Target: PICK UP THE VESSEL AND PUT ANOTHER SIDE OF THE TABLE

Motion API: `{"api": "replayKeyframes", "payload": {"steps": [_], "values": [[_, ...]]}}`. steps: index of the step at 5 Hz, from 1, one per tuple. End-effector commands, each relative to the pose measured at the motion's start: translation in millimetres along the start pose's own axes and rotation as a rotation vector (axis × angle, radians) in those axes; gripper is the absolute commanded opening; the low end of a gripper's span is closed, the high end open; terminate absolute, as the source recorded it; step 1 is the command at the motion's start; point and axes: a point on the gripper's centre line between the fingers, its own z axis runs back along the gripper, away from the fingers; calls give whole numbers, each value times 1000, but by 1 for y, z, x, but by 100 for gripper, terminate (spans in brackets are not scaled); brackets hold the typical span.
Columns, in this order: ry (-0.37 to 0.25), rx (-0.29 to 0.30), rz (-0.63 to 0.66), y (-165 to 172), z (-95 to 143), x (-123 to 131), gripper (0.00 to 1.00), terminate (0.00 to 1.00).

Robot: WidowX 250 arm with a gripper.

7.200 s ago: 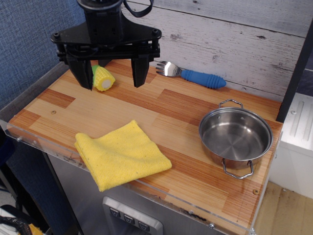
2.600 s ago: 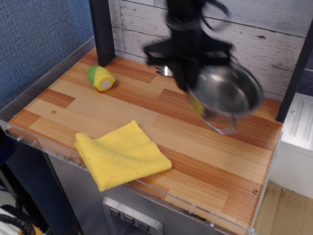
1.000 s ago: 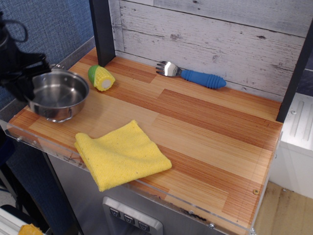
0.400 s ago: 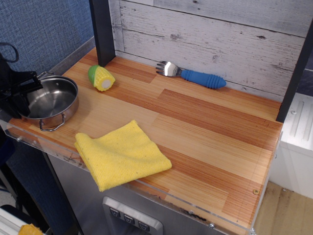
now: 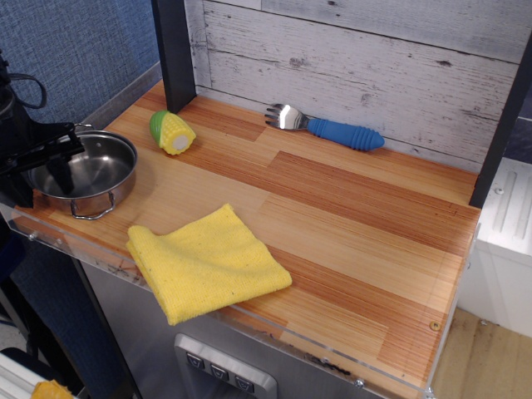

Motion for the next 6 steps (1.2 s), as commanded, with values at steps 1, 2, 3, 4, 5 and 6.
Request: {"api": "replayKeyframes", "payload": {"steps": [1,2,3,4,5,6], "values": [[-98,15,0,3,37,6,100,0],[-159,25,102,2,66,7,100,0],[-190,35,112,-6,94,8,100,0],[-172,-28,131,-12,113,2,100,0],[-163,-32,116,-19,127,-5,100,0],[-163,-32,116,-19,127,-5,100,0]]}}
